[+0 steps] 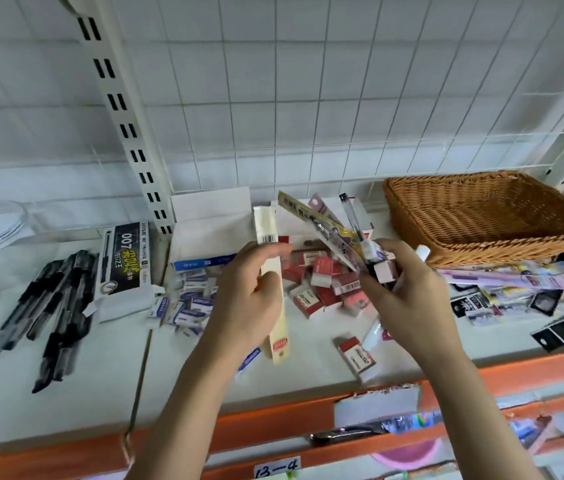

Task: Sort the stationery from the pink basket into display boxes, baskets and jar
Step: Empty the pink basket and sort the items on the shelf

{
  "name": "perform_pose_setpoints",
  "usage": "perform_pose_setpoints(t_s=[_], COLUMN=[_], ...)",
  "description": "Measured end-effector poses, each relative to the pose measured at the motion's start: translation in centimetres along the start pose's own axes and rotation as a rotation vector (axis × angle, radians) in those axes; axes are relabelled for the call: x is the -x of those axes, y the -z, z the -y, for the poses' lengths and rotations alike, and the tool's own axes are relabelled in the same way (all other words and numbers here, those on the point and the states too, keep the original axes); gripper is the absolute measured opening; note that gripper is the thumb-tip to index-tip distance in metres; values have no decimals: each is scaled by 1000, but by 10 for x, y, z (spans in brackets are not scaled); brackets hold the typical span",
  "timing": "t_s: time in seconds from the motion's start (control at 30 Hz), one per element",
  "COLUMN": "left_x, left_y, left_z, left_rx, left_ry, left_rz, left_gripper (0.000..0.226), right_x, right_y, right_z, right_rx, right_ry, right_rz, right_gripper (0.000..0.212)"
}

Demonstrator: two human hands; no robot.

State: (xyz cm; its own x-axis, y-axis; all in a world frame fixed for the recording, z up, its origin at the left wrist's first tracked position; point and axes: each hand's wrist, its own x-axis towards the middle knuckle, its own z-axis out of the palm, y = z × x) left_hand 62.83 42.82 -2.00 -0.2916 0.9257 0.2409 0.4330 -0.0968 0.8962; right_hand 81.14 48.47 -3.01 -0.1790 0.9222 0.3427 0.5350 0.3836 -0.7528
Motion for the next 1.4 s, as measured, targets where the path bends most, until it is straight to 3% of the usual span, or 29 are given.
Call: perform_pose_setpoints(t_s=[0.07,0.13,0.23,0.37,0.47,0.53,0.63,0.73,0.87,1.03,1.2,1.4], left_x=[-3,-8,-17,-36,-42,-41,-37,-33,-33,-33,-41,-47], left_y=[-18,-40,-80,-146,-199,-225,-261,-279,-290,-296,-286,-272], left_z=[-16,-29,-51,-88,-107,-111,-117,-122,-125,-127,-111,-119], left_rx=[220,181,12,-52,198,319,329,345,329,400,332,175], left_ry=[139,208,211,358,452,453,464,442,429,462,466,264], left_rz=[-48,-157,-215,-69,-121,-165,-241,-297,-363,-417,-586,-676], left_gripper=[26,15,37,61,42,32,36,33,41,30,25,27], right_x=[-4,-10,-19,-31,-39,-44,-52,-56,-61,-66,-80,-83], right_y=[15,32,61,111,147,162,184,196,203,206,211,206], right_z=[-8,-21,-46,-83,-112,-126,-150,-163,-170,-178,-207,-209], right_rx=[-41,-65,-100,-233,-260,-233,-213,-180,-146,-233,-37,-15], right_ry=[17,36,61,70,109,115,130,132,169,142,111,129], right_rz=[-3,-1,32,173,280,302,295,282,280,280,165,131], right_gripper=[28,26,24,24,27,28,22,30,30,24,21,23])
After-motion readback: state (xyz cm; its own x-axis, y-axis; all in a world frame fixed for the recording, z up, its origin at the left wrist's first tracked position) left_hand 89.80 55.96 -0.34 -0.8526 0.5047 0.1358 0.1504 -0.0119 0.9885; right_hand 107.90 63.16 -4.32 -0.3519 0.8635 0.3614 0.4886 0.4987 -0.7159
